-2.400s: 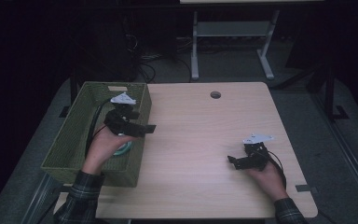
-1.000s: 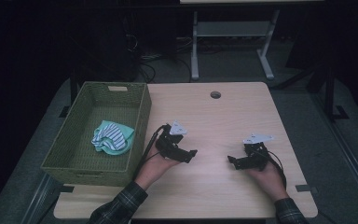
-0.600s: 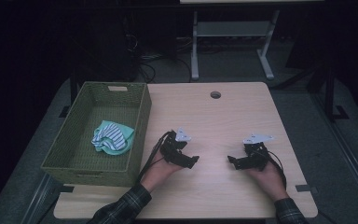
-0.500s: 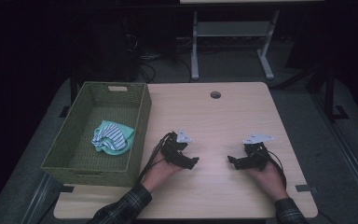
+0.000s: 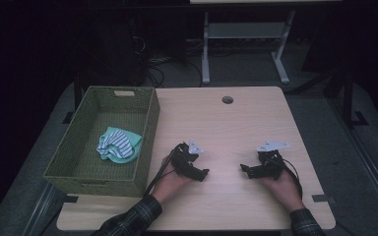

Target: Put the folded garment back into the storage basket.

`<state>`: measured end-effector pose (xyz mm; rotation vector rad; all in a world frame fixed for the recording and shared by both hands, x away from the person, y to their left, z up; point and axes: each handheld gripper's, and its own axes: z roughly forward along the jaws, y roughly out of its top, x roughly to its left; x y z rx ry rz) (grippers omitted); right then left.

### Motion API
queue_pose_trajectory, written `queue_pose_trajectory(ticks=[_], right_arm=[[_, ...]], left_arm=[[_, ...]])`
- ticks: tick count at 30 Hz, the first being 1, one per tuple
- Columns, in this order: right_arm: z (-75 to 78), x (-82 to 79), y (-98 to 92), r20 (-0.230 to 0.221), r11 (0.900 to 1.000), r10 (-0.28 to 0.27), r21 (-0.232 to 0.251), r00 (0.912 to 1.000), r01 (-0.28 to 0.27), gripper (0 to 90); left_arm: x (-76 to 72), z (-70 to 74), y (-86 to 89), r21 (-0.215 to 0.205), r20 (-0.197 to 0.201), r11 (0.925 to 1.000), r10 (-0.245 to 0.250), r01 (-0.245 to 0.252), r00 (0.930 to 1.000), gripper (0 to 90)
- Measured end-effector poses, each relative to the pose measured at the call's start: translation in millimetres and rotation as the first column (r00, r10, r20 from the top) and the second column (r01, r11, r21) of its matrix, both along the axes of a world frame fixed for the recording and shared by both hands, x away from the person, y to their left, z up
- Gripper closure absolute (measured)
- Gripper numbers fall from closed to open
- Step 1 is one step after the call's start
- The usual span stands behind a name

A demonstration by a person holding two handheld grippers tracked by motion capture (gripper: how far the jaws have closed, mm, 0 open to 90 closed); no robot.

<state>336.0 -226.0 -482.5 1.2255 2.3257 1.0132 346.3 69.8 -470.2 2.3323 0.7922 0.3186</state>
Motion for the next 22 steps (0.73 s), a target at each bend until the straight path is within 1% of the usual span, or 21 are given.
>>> queue_pose_trajectory(ticks=[1,2,3,9,22], right_arm=[[0.0,0.1,-0.2,0.001,1.0,0.001,-0.002,1.0,-0.001,9.1],[0.0,0.0,0.0,0.0,1.0,0.0,0.0,1.0,0.0,9.1],[0.0,0.0,0.0,0.0,1.0,0.0,0.0,1.0,0.0,9.1],[0.0,0.0,0.0,0.001,1.0,0.0,0.0,1.0,0.0,9.1],[0.0,0.0,0.0,0.0,1.0,0.0,0.0,1.0,0.0,9.1]], left_arm=[[-0.1,-0.5,0.7,-0.004,0.005,1.0,-0.001,0.001,1.0,13.0],[-0.8,-3.1,2.7,-0.034,0.003,0.9994,0.003,-0.003,1.0,12.6],[-1.1,-4.1,3.9,-0.042,0.016,0.9991,-0.004,0.005,0.9999,12.5],[-3.4,-8.8,8.4,-0.086,0.045,0.9962,-0.015,0.018,0.9989,12.4],[-3.5,-8.7,8.5,-0.086,0.045,0.9961,-0.013,0.017,0.9989,12.5]])
